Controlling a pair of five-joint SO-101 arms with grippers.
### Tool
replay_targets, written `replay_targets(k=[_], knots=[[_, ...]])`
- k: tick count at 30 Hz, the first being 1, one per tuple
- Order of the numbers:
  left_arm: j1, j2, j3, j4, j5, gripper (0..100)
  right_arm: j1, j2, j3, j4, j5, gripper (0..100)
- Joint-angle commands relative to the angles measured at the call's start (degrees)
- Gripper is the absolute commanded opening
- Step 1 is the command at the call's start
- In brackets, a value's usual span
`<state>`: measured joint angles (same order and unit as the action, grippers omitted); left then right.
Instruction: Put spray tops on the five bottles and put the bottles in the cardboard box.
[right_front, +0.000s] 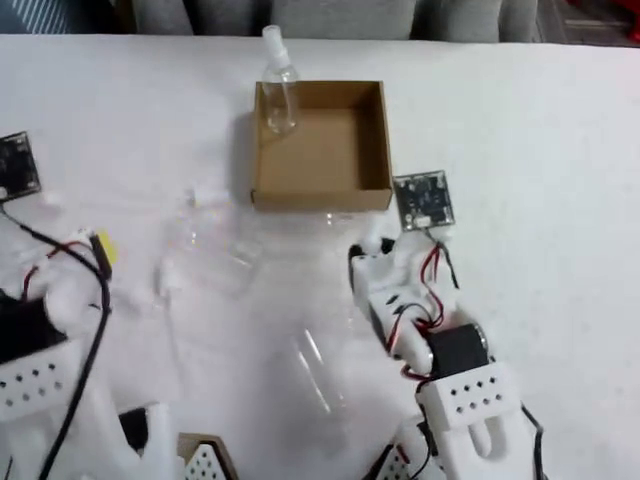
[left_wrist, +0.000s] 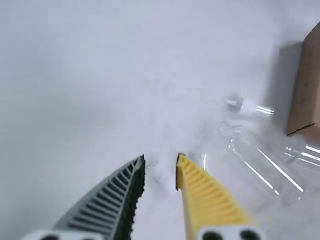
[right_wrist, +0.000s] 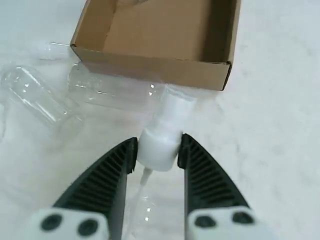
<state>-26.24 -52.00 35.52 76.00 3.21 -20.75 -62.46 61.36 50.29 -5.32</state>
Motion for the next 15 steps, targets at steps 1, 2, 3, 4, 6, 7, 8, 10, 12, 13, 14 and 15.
replay_targets(k=[1, 2, 3, 4, 6, 7, 8, 10, 12, 13, 14, 15], knots=[[0.84, 8.75, -1.14, -0.26, 1.05, 12, -0.75, 1.36, -0.44, -1.19, 0.70, 1.5], [2.33, 10.86, -1.05, -1.05, 2.64, 12, -0.66, 1.80, -0.44, -1.19, 0.70, 1.5], [4.09, 12.88, -1.05, -1.93, 4.84, 12, -0.66, 2.24, -0.44, -1.10, 0.70, 1.5], [5.85, 14.73, -1.05, -2.55, 7.65, 12, -0.66, 2.77, -0.44, -1.10, 0.70, 1.5], [9.19, 17.54, -1.05, -3.69, 13.45, 12, -0.66, 3.82, -0.44, -1.10, 0.70, 1.5], [10.77, 18.42, -1.05, -4.13, 15.65, 12, -0.66, 4.26, -0.44, -1.10, 0.70, 1.5], [12.09, 18.95, -1.05, -4.22, 16.79, 12, -0.66, 4.79, -0.44, -1.10, 0.70, 1.5], [13.49, 19.38, -1.05, -4.22, 17.14, 12, -0.66, 5.67, -0.44, -1.10, 0.79, 1.5], [12.44, 19.38, -1.05, -4.13, 17.14, 12, -0.66, 6.55, -0.44, -1.10, 0.88, 1.5], [11.12, 19.38, -1.05, -3.87, 17.05, 12, -0.66, 6.90, -0.44, -1.10, 0.88, 1.5], [9.98, 19.56, -1.05, -3.69, 16.79, 12, -0.66, 7.16, -0.44, -1.10, 0.88, 1.5], [9.01, 19.82, -1.05, -3.34, 15.21, 13, -0.66, 7.43, -0.44, -1.10, 0.88, 1.5]])
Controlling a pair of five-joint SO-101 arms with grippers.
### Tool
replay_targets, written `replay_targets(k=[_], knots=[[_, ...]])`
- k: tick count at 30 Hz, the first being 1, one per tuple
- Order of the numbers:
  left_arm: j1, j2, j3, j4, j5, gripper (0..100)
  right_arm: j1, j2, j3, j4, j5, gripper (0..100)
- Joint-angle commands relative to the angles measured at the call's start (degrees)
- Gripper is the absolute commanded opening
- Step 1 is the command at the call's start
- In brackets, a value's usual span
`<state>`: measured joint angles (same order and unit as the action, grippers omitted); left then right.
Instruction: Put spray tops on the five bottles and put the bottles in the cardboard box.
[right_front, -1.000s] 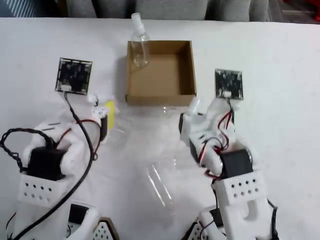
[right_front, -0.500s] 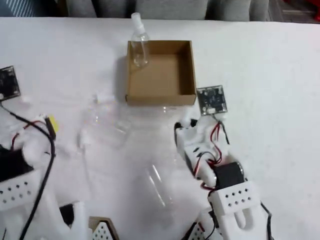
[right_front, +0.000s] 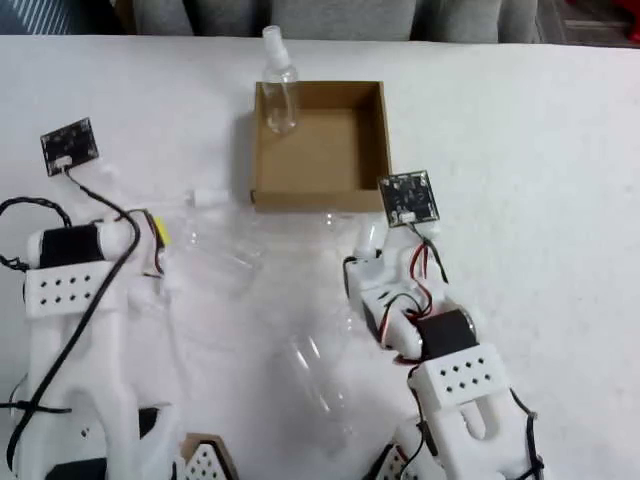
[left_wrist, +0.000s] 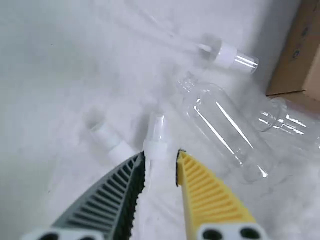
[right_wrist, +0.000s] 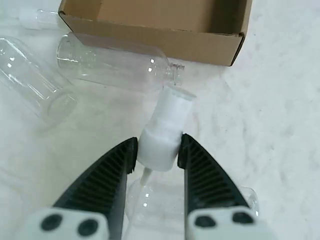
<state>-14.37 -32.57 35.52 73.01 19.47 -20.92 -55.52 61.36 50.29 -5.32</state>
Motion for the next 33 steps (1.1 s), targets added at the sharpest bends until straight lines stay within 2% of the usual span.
replay_targets(k=[1, 4, 7, 13, 23, 29, 33], knots=[[-3.30, 0.48, -1.05, 0.53, -3.34, 15, -0.48, 0.57, -0.44, -1.10, 0.97, 1.5], [-3.74, 0.48, -0.79, 3.25, -7.56, 20, -0.48, 0.66, -0.44, -1.10, 1.05, 1.5], [-4.44, 0.57, -0.53, 5.45, -8.09, 21, -0.57, 0.40, 0.35, -1.27, 1.05, 1.5], [-12.35, 3.47, -0.97, 5.45, -8.62, 20, -2.59, 0.22, 2.29, -3.12, 1.05, 1.5], [-19.82, 24.22, -13.80, 6.42, -20.48, 20, -10.95, 0.48, 5.19, -4.44, 0.70, 1.5], [-20.53, 27.91, -19.60, 13.71, -33.58, 20, -13.49, 0.22, 9.76, -9.89, 0.70, 1.5], [-20.53, 27.91, -22.68, 18.99, -35.43, 20, -13.14, 0.22, 10.20, -9.71, 0.70, 1.5]])
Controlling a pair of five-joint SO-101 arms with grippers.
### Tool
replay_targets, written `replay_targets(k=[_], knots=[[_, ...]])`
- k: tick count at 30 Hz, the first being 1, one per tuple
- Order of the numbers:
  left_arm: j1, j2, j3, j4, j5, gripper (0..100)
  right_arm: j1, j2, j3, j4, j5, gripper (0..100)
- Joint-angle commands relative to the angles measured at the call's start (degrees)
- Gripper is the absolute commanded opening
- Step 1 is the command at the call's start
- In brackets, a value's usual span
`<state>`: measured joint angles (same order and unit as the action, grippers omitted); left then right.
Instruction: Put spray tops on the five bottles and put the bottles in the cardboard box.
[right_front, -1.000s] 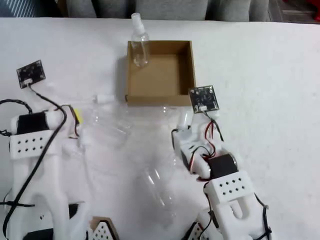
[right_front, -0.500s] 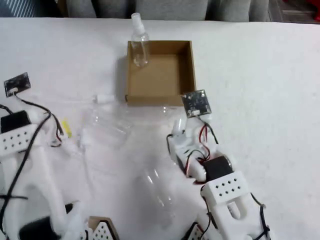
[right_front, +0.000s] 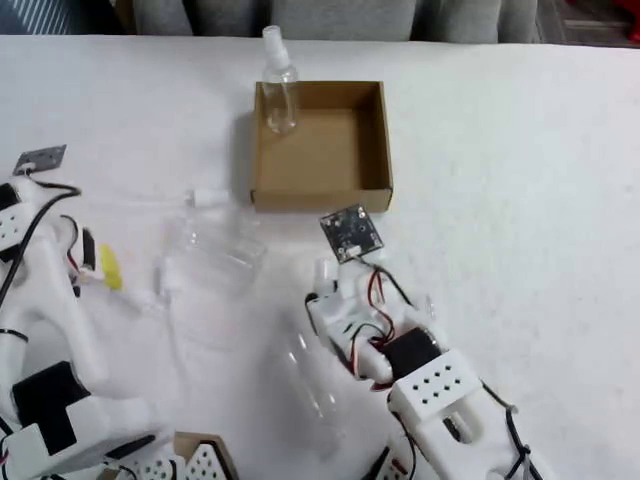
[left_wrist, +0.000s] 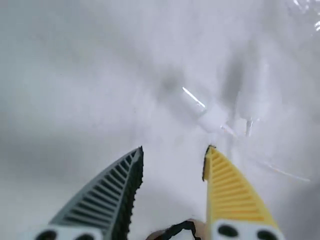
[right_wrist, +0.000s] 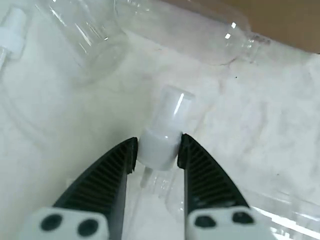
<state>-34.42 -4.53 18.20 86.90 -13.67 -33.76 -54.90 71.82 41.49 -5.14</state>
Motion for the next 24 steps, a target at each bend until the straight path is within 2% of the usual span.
replay_targets(k=[1, 7, 13, 18, 24], knots=[[-0.57, -0.13, -6.15, 6.33, -2.29, 20, -0.31, -0.31, -0.09, -0.84, 0.53, 1.5], [2.15, -0.13, -7.21, 11.25, -1.76, 20, -0.66, -0.48, 1.05, -1.27, 0.88, 1.5], [8.31, -0.13, -1.93, 6.51, -1.85, 20, -0.48, -0.48, 1.23, -1.10, 0.62, 1.5], [14.55, -0.22, -2.99, 4.75, -1.05, 20, -0.22, -0.40, 1.23, -1.19, 0.62, 1.5], [25.54, 0.31, -3.96, -3.34, 16.09, 20, -0.22, -0.04, 1.23, -1.27, 0.88, 1.5]])
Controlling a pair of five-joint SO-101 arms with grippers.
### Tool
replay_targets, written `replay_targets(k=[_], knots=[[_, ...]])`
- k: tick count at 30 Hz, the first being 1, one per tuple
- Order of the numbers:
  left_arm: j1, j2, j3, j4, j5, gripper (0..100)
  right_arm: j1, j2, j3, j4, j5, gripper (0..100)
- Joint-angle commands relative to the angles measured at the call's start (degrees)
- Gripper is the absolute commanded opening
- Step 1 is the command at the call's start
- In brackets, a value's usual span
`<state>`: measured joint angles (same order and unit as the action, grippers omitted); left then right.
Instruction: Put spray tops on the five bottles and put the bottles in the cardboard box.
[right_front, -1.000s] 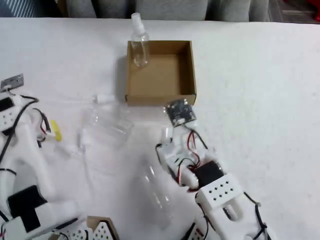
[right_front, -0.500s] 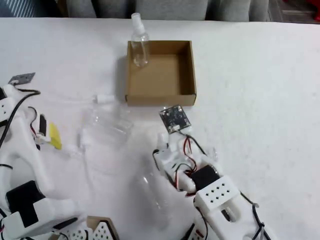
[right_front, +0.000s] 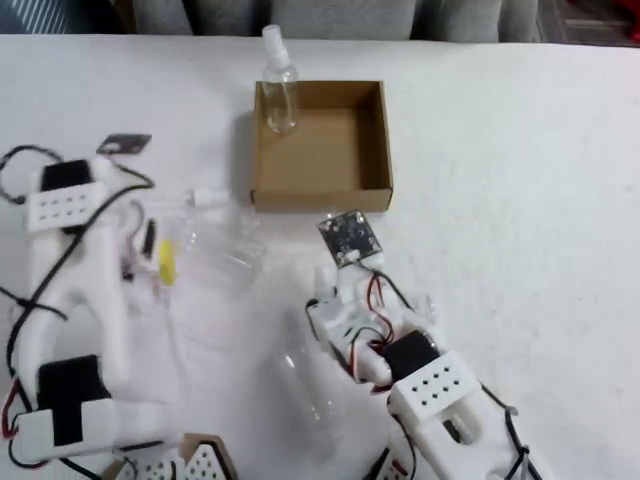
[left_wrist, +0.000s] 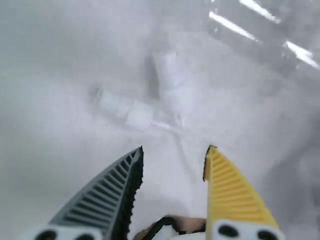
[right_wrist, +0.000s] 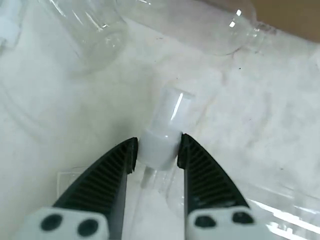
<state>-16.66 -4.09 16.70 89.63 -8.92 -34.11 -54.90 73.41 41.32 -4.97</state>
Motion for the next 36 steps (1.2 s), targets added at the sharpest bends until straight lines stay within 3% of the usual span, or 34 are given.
replay_targets(k=[1, 7, 10, 15, 25, 31, 36], knots=[[10.15, -0.22, -1.76, -8.18, 14.07, 20, 0.13, -0.04, -0.35, -1.10, 0.70, 1.5], [21.85, -0.31, 4.22, -19.60, 31.21, 20, 0.13, -0.04, -0.35, -1.10, 0.79, 1.5], [20.97, -0.57, 7.82, -24.88, 39.03, 20, 0.13, -0.04, -0.35, -1.10, 0.79, 1.5], [16.22, -0.31, 9.14, -26.73, 45.36, 20, 0.13, 0.04, -0.26, -1.89, 0.79, 1.5], [11.74, 1.27, 9.14, -26.99, 47.21, 21, -0.13, 0.04, 3.78, -8.66, 0.79, 1.5], [11.65, 9.63, 5.54, -26.73, 51.25, 35, -0.13, 0.04, 3.78, -8.48, 0.79, 1.5], [9.27, 10.42, 4.22, -26.99, 51.34, 32, 0.04, 0.04, 3.78, -8.48, 0.79, 1.5]])
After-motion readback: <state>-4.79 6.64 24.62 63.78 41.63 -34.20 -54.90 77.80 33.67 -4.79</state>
